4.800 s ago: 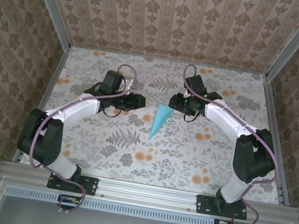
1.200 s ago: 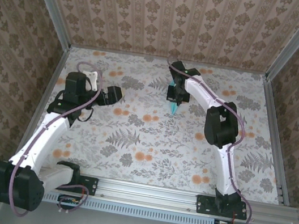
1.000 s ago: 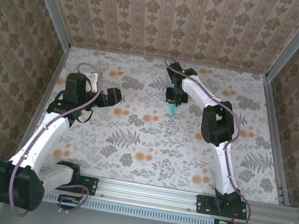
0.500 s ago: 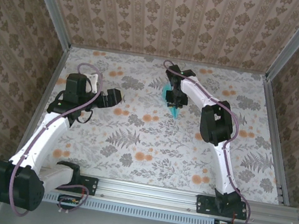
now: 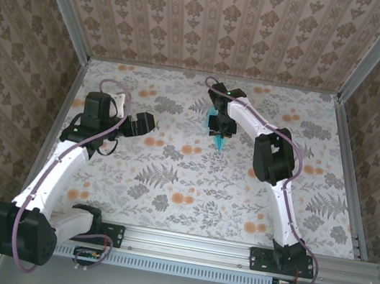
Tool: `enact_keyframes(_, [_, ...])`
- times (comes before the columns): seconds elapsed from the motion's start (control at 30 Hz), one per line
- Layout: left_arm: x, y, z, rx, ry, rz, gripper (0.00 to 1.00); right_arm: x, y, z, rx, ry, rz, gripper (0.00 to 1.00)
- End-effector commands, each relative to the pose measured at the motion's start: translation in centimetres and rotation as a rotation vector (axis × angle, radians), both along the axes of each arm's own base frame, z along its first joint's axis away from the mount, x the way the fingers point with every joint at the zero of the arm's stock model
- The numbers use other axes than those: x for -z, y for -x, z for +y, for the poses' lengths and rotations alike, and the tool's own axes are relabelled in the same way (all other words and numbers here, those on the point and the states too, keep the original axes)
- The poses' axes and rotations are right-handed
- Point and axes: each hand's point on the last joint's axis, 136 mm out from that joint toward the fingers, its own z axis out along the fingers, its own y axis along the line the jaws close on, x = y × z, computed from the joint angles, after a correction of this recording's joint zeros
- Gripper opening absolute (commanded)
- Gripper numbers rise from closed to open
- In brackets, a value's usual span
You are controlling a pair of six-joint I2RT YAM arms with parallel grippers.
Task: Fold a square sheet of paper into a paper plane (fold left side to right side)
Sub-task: Place the paper plane at the top-center of the table, then reset both arms
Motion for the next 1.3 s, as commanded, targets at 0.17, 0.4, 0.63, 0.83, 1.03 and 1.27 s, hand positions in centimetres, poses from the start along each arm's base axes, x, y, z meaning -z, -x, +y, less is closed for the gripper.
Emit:
enact_keyframes(0.17, [-2.2, -0.7, 0.3, -0.008, 0.032, -0.033, 1.00, -9.6, 1.6, -1.7, 0.009, -0.001, -0.177, 0.45])
enact_keyframes(0.4, [-2.3, -2.5, 4.6, -0.199, -0.088, -0.090, 1.00, -16.4, 4.8, -6.0, -0.001, -0.026, -0.455, 0.68])
enact_keyframes(0.63, [-1.1, -3.7, 12.6, -0.470, -0.512, -0.288, 1.00, -17.5, 7.1, -15.0, 0.172, 0.018, -0.782, 1.00])
enact_keyframes(0.83, [2.3, -3.9, 14.0, -0.423, -0.719, -0.400, 1.00, -12.9, 7.7, -20.2, 0.220, 0.121, -0.880, 1.00])
enact_keyframes(1.03, [6.9, -4.8, 13.7, -0.341, -0.718, -0.340, 1.00, -11.9, 6.2, -21.5, 0.182, 0.150, -0.989, 1.00])
enact_keyframes(1.27, [9.0, -7.1, 11.7, -0.257, -0.624, -0.481, 1.00, -8.8, 5.0, -20.5, 0.020, 0.178, -1.044, 1.00])
